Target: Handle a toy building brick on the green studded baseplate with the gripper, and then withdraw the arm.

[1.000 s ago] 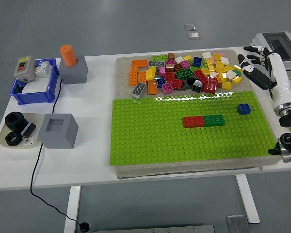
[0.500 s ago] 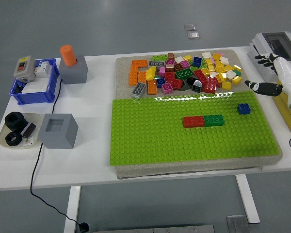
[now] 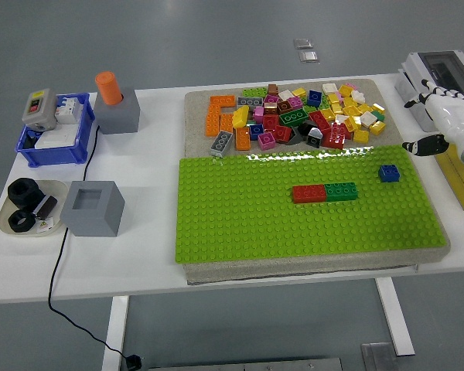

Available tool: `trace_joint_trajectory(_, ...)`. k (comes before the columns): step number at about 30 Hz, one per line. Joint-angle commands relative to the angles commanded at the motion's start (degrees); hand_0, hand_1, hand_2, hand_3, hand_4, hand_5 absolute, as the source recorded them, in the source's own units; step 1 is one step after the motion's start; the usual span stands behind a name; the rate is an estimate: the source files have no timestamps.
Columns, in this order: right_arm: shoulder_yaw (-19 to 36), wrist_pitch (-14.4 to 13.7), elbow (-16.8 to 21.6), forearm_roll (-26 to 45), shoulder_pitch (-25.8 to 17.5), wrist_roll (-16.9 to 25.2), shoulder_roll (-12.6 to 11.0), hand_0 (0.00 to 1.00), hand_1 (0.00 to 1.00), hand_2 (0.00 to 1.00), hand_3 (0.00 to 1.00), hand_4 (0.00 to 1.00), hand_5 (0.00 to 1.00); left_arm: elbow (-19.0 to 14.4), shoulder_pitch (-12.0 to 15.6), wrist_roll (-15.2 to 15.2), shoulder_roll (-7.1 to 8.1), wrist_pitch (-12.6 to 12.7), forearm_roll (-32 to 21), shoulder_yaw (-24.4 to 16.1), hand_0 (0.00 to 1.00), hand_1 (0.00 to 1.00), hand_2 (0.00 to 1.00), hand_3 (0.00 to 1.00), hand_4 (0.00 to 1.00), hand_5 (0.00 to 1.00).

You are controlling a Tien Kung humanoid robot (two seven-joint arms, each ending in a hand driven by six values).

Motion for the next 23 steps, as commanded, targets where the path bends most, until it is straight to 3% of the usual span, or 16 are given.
trace_joint_trajectory(3,-2.79,0.68,0.2,0.7,1.98,0.13,-0.49,0.998,0.998,0.998,0.698,0.914,0.15,0.0,-0.1,0.0,0.1,0.01,0.19,-0.13,0.799,0.829,0.81,0.829,0.911,0.561)
trace_joint_trajectory(4,-3.9,0.97,0.33,0.99,2.73,0.15,-0.7,0.998,0.998,0.998,0.677,0.979,0.237,0.01,-0.13,0.0,0.15,0.01,0.29,-0.2,0.8,0.832,0.812,0.823,0.909,0.556)
trace_joint_trajectory(9,-5.74,1.42,0.72,1.81,4.05,0.37,-1.2,0.998,0.998,0.998,0.677,0.979,0.237,0.0,-0.16,0.03,0.23,0.01,0.69,-0.5,0.8,0.832,0.812,0.823,0.909,0.556)
trace_joint_trajectory(15,-5.51,-2.46,1.04,3.32,3.51,4.97,-1.25,0.998,0.998,0.998,0.646,0.981,0.244,0.01,-0.09,0.03,0.2,-0.01,1.01,-0.74,0.801,0.834,0.818,0.81,0.906,0.55)
trace_joint_trajectory(16,-5.55,-3.3,1.08,3.72,3.44,5.98,-1.2,0.998,0.998,0.998,0.511,0.939,0.201,0.01,-0.08,0.03,0.2,-0.02,1.06,-0.77,0.802,0.836,0.824,0.789,0.904,0.547)
trace_joint_trajectory(19,-5.57,-4.56,1.19,5.33,3.08,7.28,-1.06,0.998,0.998,0.998,0.511,0.939,0.201,0.02,-0.1,-0.03,0.16,-0.06,1.03,-0.71,0.802,0.836,0.824,0.789,0.904,0.547)
trace_joint_trajectory(23,-5.15,-4.09,1.46,6.67,2.4,5.79,-1.01,0.998,0.998,0.998,0.511,0.939,0.201,0.02,-0.03,-0.01,0.1,-0.07,1.1,-0.79,0.802,0.836,0.824,0.789,0.904,0.547)
